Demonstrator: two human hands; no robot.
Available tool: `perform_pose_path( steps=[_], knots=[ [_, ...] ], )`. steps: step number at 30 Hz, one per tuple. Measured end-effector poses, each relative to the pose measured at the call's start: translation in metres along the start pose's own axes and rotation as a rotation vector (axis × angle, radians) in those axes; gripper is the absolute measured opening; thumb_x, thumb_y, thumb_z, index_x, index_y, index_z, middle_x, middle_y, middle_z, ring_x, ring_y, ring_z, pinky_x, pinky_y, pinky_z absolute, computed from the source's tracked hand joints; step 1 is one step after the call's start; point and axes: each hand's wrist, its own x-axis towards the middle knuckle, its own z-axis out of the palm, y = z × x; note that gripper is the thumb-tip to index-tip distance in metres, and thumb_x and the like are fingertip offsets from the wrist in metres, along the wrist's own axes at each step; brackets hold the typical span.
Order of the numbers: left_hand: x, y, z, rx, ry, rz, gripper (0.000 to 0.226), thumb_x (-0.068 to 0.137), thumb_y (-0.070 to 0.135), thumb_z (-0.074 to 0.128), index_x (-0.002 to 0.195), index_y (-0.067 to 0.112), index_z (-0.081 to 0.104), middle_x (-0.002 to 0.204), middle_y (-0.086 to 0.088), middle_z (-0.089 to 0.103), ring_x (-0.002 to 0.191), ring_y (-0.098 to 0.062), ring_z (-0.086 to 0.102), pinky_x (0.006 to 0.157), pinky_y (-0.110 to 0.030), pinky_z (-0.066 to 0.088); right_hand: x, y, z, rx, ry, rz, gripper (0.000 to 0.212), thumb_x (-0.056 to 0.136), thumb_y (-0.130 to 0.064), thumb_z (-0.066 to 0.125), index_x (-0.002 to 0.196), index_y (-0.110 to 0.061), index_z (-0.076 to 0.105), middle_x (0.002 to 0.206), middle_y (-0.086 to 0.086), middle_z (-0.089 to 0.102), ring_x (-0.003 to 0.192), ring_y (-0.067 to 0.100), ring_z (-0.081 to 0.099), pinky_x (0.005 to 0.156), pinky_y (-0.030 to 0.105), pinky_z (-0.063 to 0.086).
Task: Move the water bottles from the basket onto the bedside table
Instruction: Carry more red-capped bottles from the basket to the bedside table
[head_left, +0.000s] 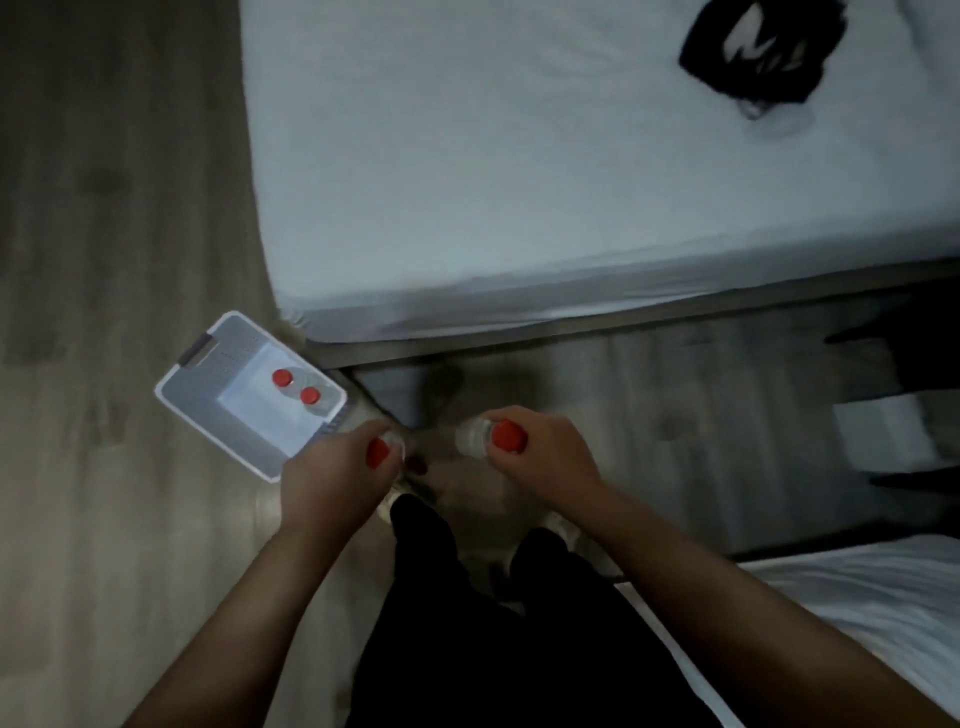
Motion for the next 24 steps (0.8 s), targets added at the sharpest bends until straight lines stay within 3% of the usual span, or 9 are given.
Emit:
perform_pose_path(
  steps=[6,11,16,20,24],
  knots=[
    [-0.022,0.149,0.026,-0.061,0.039,0.188,0.028,0.083,0.049,0.054,0.105,0.037,0.065,0.090,-0.006,0.073,0.090,-0.032,0.067,0.069,-0.032,0.050,-0.085,0.124,-0.100,0.086,0.165,0.195,0.037,0.078,-0.030,0.070,0.114,-0.026,0.064,0.100,-0.006,0.066,0.089,0.009,0.060,0.078,0.022,0.045],
    [-0.034,0.272,0.043,-0.176,0.014,0.390,0.030,0.081,0.055,0.050,0.102,0.040,0.065,0.086,0.000,0.073,0.086,-0.027,0.067,0.068,-0.029,0.049,-0.151,0.205,-0.163,0.170,0.426,0.363,0.035,0.074,-0.039,0.070,0.106,-0.025,0.067,0.098,0.001,0.070,0.089,0.019,0.065,0.080,0.032,0.052],
    [-0.033,0.370,0.036,-0.355,-0.022,0.583,0.030,0.072,0.056,0.050,0.090,0.038,0.067,0.076,0.009,0.071,0.077,-0.016,0.066,0.065,-0.029,0.051,-0.202,0.243,-0.214,0.328,0.699,0.427,0.022,0.077,-0.029,0.073,0.097,-0.024,0.066,0.089,-0.002,0.067,0.082,0.013,0.063,0.076,0.027,0.050],
    [-0.024,0.427,0.029,-0.469,-0.046,0.669,0.020,0.070,0.049,0.054,0.079,0.037,0.067,0.071,0.014,0.069,0.072,-0.006,0.064,0.066,-0.026,0.049,-0.219,0.260,-0.246,0.411,0.842,0.444,0.016,0.077,-0.023,0.073,0.091,-0.027,0.066,0.086,-0.006,0.067,0.076,0.003,0.060,0.065,0.009,0.043],
    [0.005,0.471,0.032,-0.515,-0.049,0.706,0.023,0.068,0.049,0.057,0.076,0.029,0.066,0.069,0.007,0.069,0.070,-0.011,0.065,0.066,-0.031,0.053,-0.214,0.284,-0.272,0.476,0.990,0.479,0.011,0.075,-0.022,0.074,0.085,-0.018,0.071,0.082,0.002,0.070,0.072,0.012,0.062,0.062,0.005,0.044]
  ],
)
